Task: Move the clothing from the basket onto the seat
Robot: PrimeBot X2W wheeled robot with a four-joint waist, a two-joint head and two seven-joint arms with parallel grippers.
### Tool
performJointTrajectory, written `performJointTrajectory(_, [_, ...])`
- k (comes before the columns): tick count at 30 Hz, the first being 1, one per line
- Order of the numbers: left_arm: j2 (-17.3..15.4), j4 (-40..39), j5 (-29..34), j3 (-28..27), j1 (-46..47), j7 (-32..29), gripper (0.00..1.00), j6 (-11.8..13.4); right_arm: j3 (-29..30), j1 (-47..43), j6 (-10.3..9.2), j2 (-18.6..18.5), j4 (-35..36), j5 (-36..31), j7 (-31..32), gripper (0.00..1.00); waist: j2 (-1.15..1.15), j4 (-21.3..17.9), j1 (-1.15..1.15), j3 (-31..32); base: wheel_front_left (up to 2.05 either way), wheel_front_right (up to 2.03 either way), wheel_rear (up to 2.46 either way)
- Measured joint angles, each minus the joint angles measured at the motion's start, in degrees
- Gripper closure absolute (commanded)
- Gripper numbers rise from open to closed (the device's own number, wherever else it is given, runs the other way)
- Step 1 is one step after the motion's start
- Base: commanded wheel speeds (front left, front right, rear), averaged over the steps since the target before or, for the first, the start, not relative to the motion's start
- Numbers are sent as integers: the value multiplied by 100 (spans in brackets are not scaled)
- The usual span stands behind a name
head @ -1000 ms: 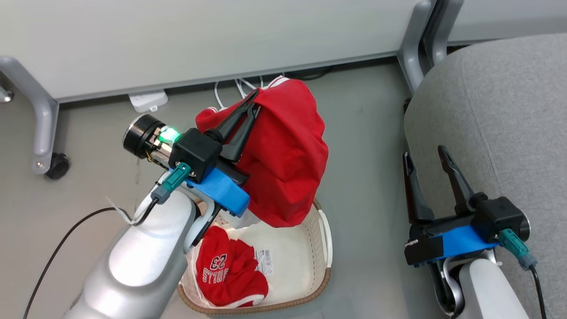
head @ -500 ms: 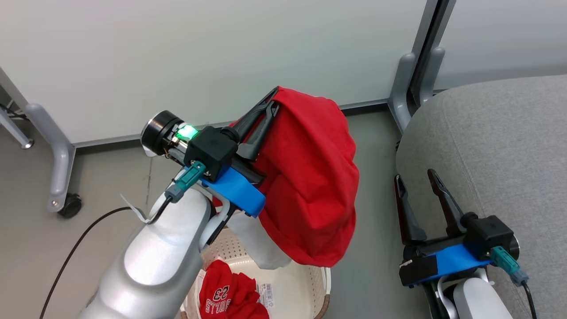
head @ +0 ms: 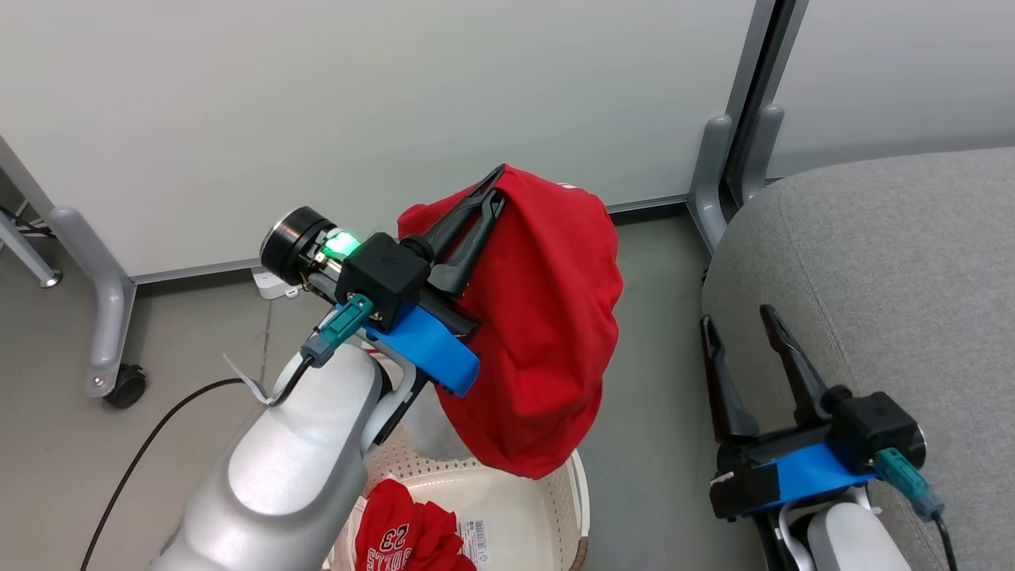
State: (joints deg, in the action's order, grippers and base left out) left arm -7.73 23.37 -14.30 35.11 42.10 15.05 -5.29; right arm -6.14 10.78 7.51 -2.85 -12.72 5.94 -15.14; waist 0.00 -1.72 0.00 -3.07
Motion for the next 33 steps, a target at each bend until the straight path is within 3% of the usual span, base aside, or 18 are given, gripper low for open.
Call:
performJointTrajectory(20, [130,84,91,32,10,0,100,-44,-1494,1149,0,2,-44,-135,0,0,0,116,1,-272,0,0,0])
performJointTrajectory(33, [294,46,134,199,187,0,100,-100,-1815,2077,0,1,-1374,-510,0,0,0,305,1,-483,0,0,0])
